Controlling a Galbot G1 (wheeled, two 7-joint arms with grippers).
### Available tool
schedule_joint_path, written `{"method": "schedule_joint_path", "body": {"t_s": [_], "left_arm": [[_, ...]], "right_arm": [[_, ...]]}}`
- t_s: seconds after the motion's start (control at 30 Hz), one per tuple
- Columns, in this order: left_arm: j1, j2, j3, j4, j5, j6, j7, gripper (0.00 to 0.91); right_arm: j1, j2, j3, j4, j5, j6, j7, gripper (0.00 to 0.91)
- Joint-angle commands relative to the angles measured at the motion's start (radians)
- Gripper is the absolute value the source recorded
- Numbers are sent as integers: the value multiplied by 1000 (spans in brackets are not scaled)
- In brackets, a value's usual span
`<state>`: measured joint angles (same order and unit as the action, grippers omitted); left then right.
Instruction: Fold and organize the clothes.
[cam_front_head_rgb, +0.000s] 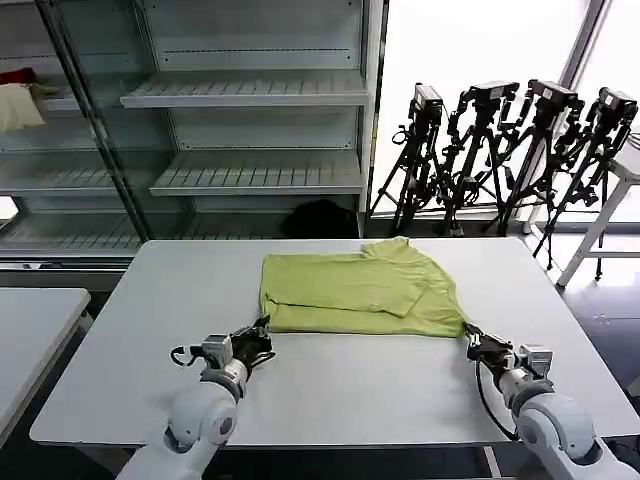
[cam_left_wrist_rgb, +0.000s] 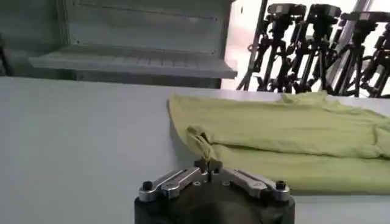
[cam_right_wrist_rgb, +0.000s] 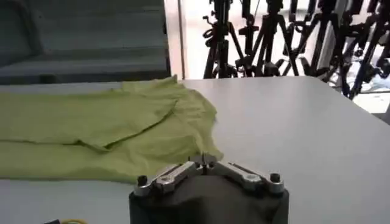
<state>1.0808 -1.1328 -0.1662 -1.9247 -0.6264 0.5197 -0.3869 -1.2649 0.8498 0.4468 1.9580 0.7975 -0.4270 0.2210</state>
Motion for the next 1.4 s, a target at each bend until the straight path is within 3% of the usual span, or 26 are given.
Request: {"method": "schedule_joint_path", "body": {"t_s": [0.03,0.37,0.7,1.2,1.23,1.3,1.33,1.37,1.4], "left_arm": [[135,64,-20,-177,4,16,-48,0],[450,111,-128,-381,72,36,-165,0],[605,105,-183,-473,166,39,-216,10],[739,90,-190,-492,209,22,-287,30],[742,89,-185,-491,215,22,-294,60],[751,84,-178,-494,220,21,-301,443],[755,82,-177,-495,223,22,-301,534],[761,80,-172,-496,226,21,-302,736],[763,78,-169,-492,233,20,-306,856]], "right_arm": [[-96,-36,8,158,14,-28,11,0],[-381,-127,104,297,9,-9,9,0],[-592,-125,146,346,-37,-1,11,0],[-648,-113,144,350,-74,27,8,0],[-645,-112,143,349,-76,28,8,0],[-639,-108,140,349,-82,29,6,0],[-639,-108,140,349,-83,29,6,0],[-640,-106,139,351,-84,30,6,0],[-640,-104,138,352,-85,30,6,0]]}}
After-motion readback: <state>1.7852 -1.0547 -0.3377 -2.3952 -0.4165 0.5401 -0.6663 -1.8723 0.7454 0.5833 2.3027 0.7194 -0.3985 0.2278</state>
